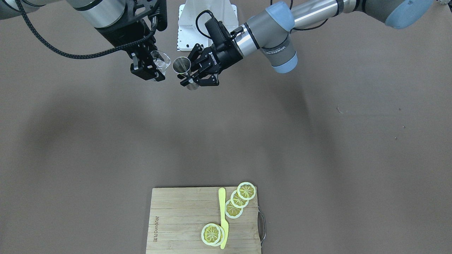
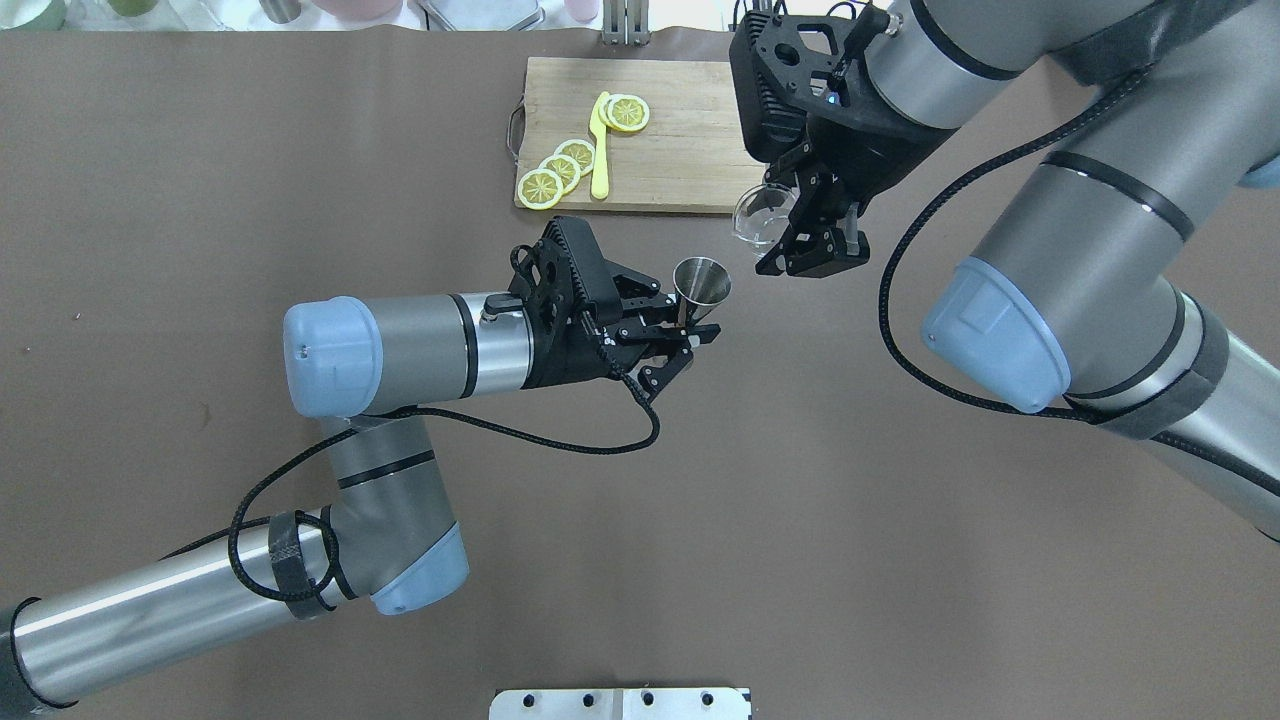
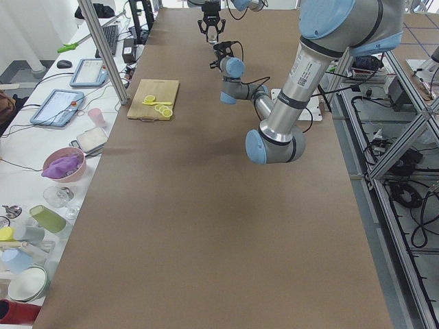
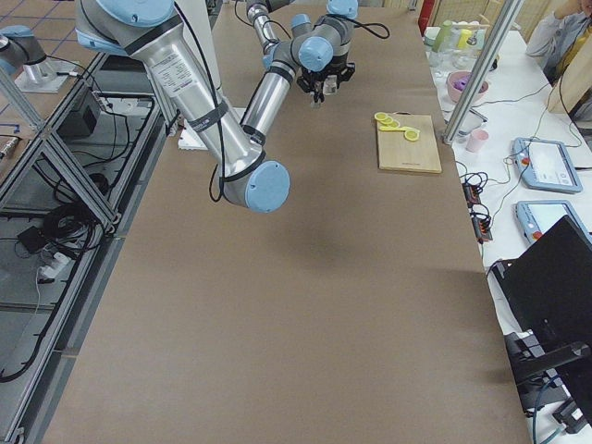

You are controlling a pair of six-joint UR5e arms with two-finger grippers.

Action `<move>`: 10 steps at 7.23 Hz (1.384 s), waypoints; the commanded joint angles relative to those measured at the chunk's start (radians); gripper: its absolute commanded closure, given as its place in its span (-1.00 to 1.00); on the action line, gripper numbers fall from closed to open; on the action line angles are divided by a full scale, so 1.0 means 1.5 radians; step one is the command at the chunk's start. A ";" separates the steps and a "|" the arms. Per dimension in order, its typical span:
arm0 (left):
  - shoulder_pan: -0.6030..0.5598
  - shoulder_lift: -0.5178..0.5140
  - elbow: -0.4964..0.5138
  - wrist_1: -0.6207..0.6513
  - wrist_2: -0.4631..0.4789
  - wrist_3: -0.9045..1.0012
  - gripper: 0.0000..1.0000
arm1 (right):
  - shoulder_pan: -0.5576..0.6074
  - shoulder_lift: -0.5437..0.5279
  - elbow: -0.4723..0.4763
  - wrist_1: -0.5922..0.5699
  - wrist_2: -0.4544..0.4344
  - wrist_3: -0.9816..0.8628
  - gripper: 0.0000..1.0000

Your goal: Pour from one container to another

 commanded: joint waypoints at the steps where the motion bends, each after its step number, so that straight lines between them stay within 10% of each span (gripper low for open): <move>1: 0.000 0.001 0.000 0.000 0.000 0.000 1.00 | -0.007 0.005 0.007 -0.003 -0.016 -0.003 1.00; 10: 0.000 0.001 0.000 0.000 0.000 0.000 1.00 | -0.043 0.010 0.043 -0.096 -0.073 -0.088 1.00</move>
